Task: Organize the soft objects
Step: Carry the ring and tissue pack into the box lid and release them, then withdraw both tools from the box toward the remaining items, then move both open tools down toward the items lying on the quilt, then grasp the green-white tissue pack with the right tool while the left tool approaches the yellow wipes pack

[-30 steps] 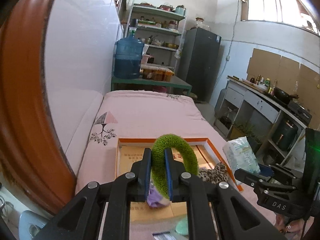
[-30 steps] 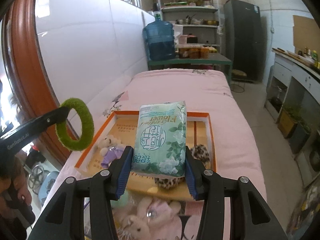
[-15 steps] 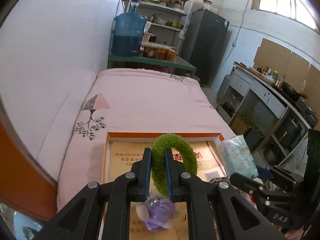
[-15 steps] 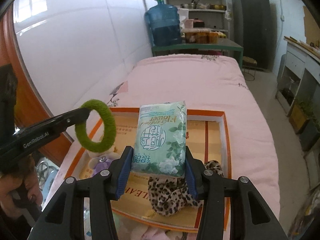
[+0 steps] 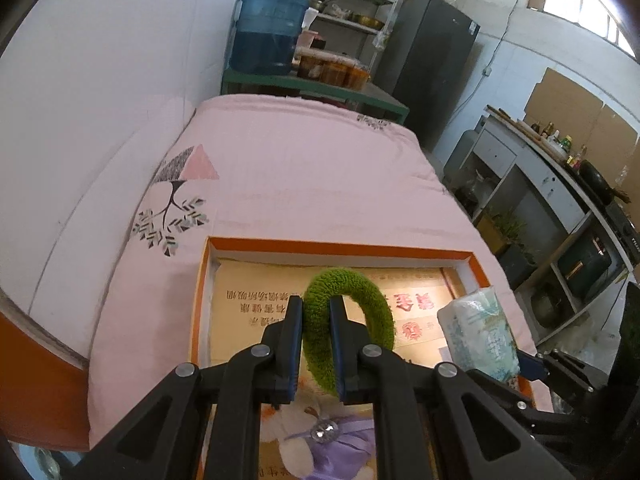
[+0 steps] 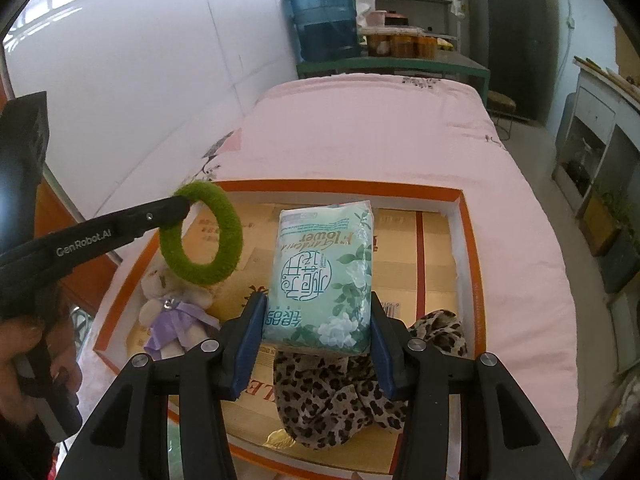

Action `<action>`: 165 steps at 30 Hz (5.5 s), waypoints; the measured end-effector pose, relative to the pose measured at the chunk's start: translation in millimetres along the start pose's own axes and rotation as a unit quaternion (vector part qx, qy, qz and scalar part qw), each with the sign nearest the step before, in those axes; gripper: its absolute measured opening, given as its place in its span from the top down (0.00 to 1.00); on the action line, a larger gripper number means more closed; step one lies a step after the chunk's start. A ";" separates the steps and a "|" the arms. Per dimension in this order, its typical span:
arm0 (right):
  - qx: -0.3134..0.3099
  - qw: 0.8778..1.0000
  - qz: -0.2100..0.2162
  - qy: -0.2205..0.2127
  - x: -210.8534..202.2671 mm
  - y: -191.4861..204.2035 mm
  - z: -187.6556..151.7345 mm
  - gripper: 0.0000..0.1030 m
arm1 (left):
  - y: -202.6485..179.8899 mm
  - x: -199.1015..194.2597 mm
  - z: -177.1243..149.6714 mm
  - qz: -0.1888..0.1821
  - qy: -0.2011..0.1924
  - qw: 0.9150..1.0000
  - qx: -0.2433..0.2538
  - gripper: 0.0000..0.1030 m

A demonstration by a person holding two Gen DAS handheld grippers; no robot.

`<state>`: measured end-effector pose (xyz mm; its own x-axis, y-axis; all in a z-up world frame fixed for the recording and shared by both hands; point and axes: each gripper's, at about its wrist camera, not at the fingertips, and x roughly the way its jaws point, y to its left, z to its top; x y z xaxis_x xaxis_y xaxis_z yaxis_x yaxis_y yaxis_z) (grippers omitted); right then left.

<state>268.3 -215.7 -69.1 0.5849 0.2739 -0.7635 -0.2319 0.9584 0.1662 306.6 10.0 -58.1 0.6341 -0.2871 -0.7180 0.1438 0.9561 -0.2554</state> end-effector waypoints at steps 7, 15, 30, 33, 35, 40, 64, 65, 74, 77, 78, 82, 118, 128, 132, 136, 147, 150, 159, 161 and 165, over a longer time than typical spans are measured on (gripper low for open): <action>-0.001 1.000 -0.004 0.016 14.5 -1.9 -0.3 0.52 | 2.0 19.2 -3.6 0.005 0.028 1.000 -0.005 0.87; -0.001 1.000 -0.004 0.021 23.7 -4.9 -3.8 0.52 | 6.4 33.7 -7.9 0.012 0.044 0.999 -0.009 0.87; -0.002 1.000 -0.001 0.024 27.2 -4.5 -6.0 0.49 | 10.4 47.0 -14.2 0.011 0.069 0.997 -0.013 0.81; -0.005 1.000 -0.004 0.022 26.6 -4.1 -6.4 0.45 | 9.9 45.8 -15.2 0.013 0.069 0.997 -0.011 0.64; -0.006 1.000 -0.007 0.019 25.2 -3.8 -7.0 0.43 | 8.4 41.9 -14.9 0.013 0.063 0.998 -0.007 0.55; -0.003 1.000 -0.008 0.011 18.4 -3.1 -7.3 0.41 | 6.1 30.7 -13.0 0.015 0.048 0.999 0.000 0.54; 0.003 0.999 -0.012 -0.043 -44.1 15.3 -21.4 0.40 | -11.6 -60.1 -25.4 0.026 -0.050 0.998 0.023 0.54; 0.000 0.999 -0.013 -0.046 -47.4 17.2 -22.7 0.40 | -12.6 -63.2 -26.8 0.027 -0.053 0.998 0.025 0.54; -0.005 0.997 -0.026 -0.067 -72.4 26.5 -32.3 0.40 | -22.6 -100.7 -39.6 0.030 -0.087 0.995 0.032 0.54; -0.003 0.997 -0.029 -0.078 -85.0 28.4 -36.6 0.40 | -26.2 -109.4 -44.4 0.033 -0.096 0.994 0.036 0.54; -0.002 0.996 -0.028 -0.080 -88.0 28.4 -37.5 0.40 | -28.1 -113.2 -47.4 0.034 -0.100 0.994 0.040 0.54; 0.001 0.995 -0.026 -0.092 -104.6 32.4 -43.5 0.40 | -36.1 -126.0 -55.1 0.039 -0.110 0.992 0.050 0.54; -0.002 0.989 -0.035 -0.143 -180.4 73.0 -124.6 0.40 | -46.4 -203.9 -141.3 0.046 -0.167 0.983 0.059 0.54; -0.001 0.991 -0.036 -0.131 -176.0 80.1 -146.1 0.40 | -41.8 -208.0 -163.9 0.047 -0.163 0.984 0.053 0.54; 0.005 0.992 -0.029 -0.121 -172.1 81.6 -154.8 0.40 | -40.5 -208.5 -173.0 0.051 -0.165 0.983 0.057 0.54; 0.007 0.994 -0.026 -0.108 -166.2 83.9 -163.6 0.40 | -37.4 -207.0 -179.1 0.049 -0.160 0.984 0.054 0.54; 0.010 0.997 -0.020 -0.077 -150.2 91.7 -182.7 0.35 | -30.6 -203.5 -197.2 0.042 -0.153 0.986 0.053 0.54; 0.007 0.998 -0.015 -0.065 -143.8 96.5 -189.3 0.29 | -28.1 -200.2 -203.9 0.040 -0.145 0.987 0.053 0.54; 0.005 0.999 -0.009 -0.036 -129.3 108.6 -204.2 0.28 | -24.1 -198.0 -214.0 0.038 -0.137 0.988 0.052 0.54; 0.006 0.999 -0.012 -0.030 -125.7 110.2 -207.1 0.28 | -23.8 -197.3 -215.0 0.037 -0.135 0.989 0.052 0.54; 0.007 1.000 -0.021 -0.013 -115.8 113.1 -212.4 0.28 | -23.1 -197.5 -217.4 0.037 -0.134 0.989 0.054 0.54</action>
<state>9.2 -155.9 -94.5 0.6132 0.2359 -0.7539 -0.1970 0.9699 0.1432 12.9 31.9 -51.2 0.8228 -0.2046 -0.5302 0.1614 0.9787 -0.1271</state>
